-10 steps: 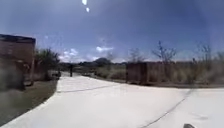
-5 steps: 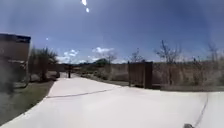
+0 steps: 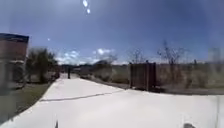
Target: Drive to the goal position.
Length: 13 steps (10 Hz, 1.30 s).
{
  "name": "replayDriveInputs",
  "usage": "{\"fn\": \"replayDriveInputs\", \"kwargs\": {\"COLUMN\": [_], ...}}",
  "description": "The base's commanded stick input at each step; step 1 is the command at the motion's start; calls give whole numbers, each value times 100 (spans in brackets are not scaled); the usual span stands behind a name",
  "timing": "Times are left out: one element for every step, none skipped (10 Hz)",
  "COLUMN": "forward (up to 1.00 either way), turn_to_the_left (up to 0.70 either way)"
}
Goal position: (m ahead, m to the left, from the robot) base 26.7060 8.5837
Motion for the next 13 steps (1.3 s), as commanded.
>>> {"fn": "replayDriveInputs", "kwargs": {"forward": [70, 70, 70, 70, 60, 50, 50, 50, 50, 32, 0, 0, 0], "turn_to_the_left": [27, 0, 0, 0, 0, 0, 0, 0, 0, 0, 0, 0, 0]}}
